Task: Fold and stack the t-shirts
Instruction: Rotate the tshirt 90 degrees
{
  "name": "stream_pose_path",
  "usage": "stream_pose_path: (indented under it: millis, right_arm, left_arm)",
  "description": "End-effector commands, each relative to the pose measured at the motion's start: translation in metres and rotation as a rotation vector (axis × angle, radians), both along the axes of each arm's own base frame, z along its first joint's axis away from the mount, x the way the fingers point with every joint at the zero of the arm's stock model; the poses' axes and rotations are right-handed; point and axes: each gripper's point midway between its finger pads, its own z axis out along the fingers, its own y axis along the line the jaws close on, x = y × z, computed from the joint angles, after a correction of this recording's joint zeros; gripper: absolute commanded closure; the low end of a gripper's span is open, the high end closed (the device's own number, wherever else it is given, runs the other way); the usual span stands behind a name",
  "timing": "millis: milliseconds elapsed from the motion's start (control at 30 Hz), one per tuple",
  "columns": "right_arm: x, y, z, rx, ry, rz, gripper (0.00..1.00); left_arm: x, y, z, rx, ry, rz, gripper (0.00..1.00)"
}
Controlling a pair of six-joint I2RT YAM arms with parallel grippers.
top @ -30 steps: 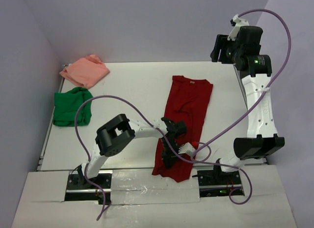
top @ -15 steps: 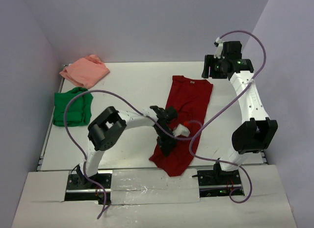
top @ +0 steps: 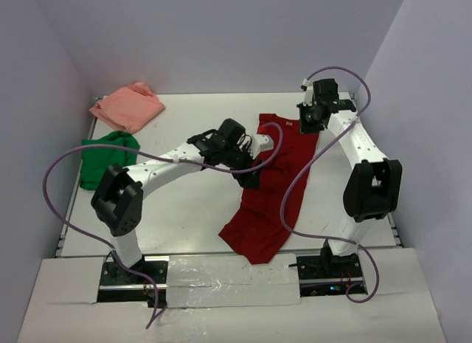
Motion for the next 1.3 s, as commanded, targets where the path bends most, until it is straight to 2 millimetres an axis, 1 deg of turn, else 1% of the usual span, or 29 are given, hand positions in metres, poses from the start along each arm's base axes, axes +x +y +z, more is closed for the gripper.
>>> stream_pose_path:
  millis: [0, 33, 67, 100, 167, 200, 233, 267, 400, 433, 467, 500, 533, 567, 633, 700, 733, 800, 833, 867, 900, 933, 1000, 1033, 1067, 1100, 1200, 1233, 1267]
  right_arm:
    - [0.015, 0.003, -0.023, -0.019, 0.002, 0.003, 1.0]
    - [0.018, -0.002, -0.03, -0.046, 0.007, -0.017, 1.0]
    - [0.022, -0.001, -0.034, -0.052, 0.004, -0.017, 1.0]
    - [0.024, -0.002, -0.049, -0.059, 0.038, -0.018, 1.0]
    - [0.032, -0.006, -0.056, -0.086, 0.052, -0.041, 1.0]
    - [0.033, -0.006, -0.072, -0.09, 0.086, -0.038, 1.0]
    - [0.039, -0.007, -0.072, -0.101, 0.084, -0.045, 1.0]
    - [0.041, -0.009, -0.084, -0.111, 0.111, -0.055, 1.0]
    - [0.047, -0.007, -0.101, -0.117, 0.186, -0.061, 1.0]
    - [0.049, -0.004, -0.099, -0.11, 0.194, -0.066, 1.0]
    - [0.049, -0.003, -0.109, -0.105, 0.227, -0.079, 1.0]
    - [0.049, -0.001, -0.112, -0.101, 0.241, -0.079, 1.0]
    - [0.048, 0.001, -0.115, -0.097, 0.264, -0.078, 1.0]
    - [0.054, 0.005, -0.119, -0.092, 0.269, -0.073, 1.0]
    - [0.061, 0.009, -0.117, -0.086, 0.268, -0.074, 1.0]
    - [0.065, 0.019, -0.122, -0.077, 0.272, -0.052, 1.0]
    - [0.074, 0.022, -0.115, -0.076, 0.247, -0.048, 1.0]
    - [0.08, 0.03, -0.122, -0.067, 0.26, -0.053, 1.0]
    - [0.088, 0.037, -0.11, -0.032, 0.251, -0.048, 1.0]
    - [0.088, 0.04, -0.125, -0.02, 0.294, -0.055, 1.0]
    - [0.079, 0.043, -0.131, -0.004, 0.362, -0.071, 1.0]
    - [0.087, 0.057, -0.135, 0.05, 0.381, -0.044, 1.0]
    - [0.084, 0.068, -0.14, 0.091, 0.434, -0.043, 1.0]
    - [0.081, 0.074, -0.145, 0.104, 0.448, -0.03, 1.0]
    - [0.082, 0.075, -0.143, 0.102, 0.44, -0.037, 1.0]
    - [0.084, 0.075, -0.142, 0.095, 0.426, -0.038, 1.0]
    - [0.105, 0.061, -0.13, -0.024, 0.293, -0.067, 1.0]
    - [0.117, 0.059, -0.118, -0.035, 0.213, -0.073, 1.0]
    - [0.125, 0.05, -0.111, -0.095, 0.154, -0.103, 1.0]
  left_arm:
    - [0.049, 0.015, 0.047, -0.131, -0.137, 0.19, 0.29]
    - [0.059, 0.021, 0.052, -0.146, -0.156, 0.242, 0.29]
    - [0.072, 0.024, 0.065, -0.194, -0.187, 0.303, 0.29]
    - [0.083, 0.041, 0.071, -0.194, -0.23, 0.37, 0.29]
    - [0.096, 0.055, 0.082, -0.218, -0.286, 0.448, 0.3]
    - [0.103, 0.066, 0.094, -0.243, -0.34, 0.492, 0.3]
    - [0.107, 0.072, 0.099, -0.255, -0.372, 0.522, 0.3]
    - [0.112, 0.083, 0.109, -0.276, -0.42, 0.565, 0.3]
    - [0.119, 0.107, 0.125, -0.287, -0.502, 0.641, 0.31]
    - [0.122, 0.111, 0.128, -0.284, -0.512, 0.668, 0.31]
    - [0.124, 0.118, 0.131, -0.282, -0.526, 0.693, 0.31]
    - [0.126, 0.123, 0.135, -0.283, -0.545, 0.714, 0.32]
    - [0.134, 0.131, 0.145, -0.302, -0.587, 0.78, 0.32]
    - [0.133, 0.142, 0.15, -0.316, -0.608, 0.815, 0.32]
    - [0.134, 0.152, 0.16, -0.343, -0.645, 0.846, 0.33]
    - [0.134, 0.168, 0.171, -0.363, -0.682, 0.89, 0.33]
    - [0.133, 0.172, 0.174, -0.369, -0.695, 0.888, 0.33]
    - [0.13, 0.185, 0.186, -0.381, -0.722, 0.91, 0.33]
    - [0.132, 0.194, 0.189, -0.376, -0.732, 0.931, 0.33]
    - [0.13, 0.197, 0.194, -0.382, -0.731, 0.925, 0.33]
    - [0.129, 0.2, 0.194, -0.377, -0.724, 0.919, 0.32]
    - [0.13, 0.206, 0.197, -0.372, -0.722, 0.931, 0.31]
    - [0.127, 0.205, 0.19, -0.344, -0.69, 0.897, 0.3]
    - [0.127, 0.205, 0.191, -0.342, -0.687, 0.895, 0.3]
    - [0.126, 0.205, 0.182, -0.319, -0.657, 0.882, 0.3]
    - [0.126, 0.204, 0.179, -0.309, -0.645, 0.877, 0.3]
    - [0.127, 0.202, 0.175, -0.312, -0.63, 0.865, 0.3]
    - [0.128, 0.202, 0.177, -0.316, -0.629, 0.87, 0.3]
    - [0.13, 0.202, 0.173, -0.312, -0.618, 0.875, 0.3]
